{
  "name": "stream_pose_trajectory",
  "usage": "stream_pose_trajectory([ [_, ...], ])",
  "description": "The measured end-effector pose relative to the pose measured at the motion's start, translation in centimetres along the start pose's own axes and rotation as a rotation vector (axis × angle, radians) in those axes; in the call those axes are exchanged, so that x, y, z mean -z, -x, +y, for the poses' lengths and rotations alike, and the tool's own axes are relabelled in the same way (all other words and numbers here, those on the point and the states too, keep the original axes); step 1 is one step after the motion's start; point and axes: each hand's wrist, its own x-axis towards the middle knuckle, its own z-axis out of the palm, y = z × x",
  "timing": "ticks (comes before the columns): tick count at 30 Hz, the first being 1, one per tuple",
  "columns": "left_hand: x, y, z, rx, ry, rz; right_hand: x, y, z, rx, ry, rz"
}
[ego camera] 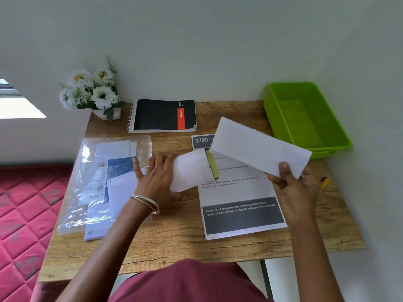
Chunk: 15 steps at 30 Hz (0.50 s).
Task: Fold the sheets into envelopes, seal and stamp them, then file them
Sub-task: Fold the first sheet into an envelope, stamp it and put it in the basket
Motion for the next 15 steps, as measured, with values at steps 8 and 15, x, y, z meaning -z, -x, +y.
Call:
stream_pose_trajectory([
  [8,-0.2,0.1,-0.7,0.012,0.074,-0.003,0.9,0.1,1.2,-0.036,0.147,-0.01],
  [15,0.0,0.0,-0.9,0.008,0.051,-0.007,1.6,0.0,1.1,-0.031,0.175,-0.017],
])
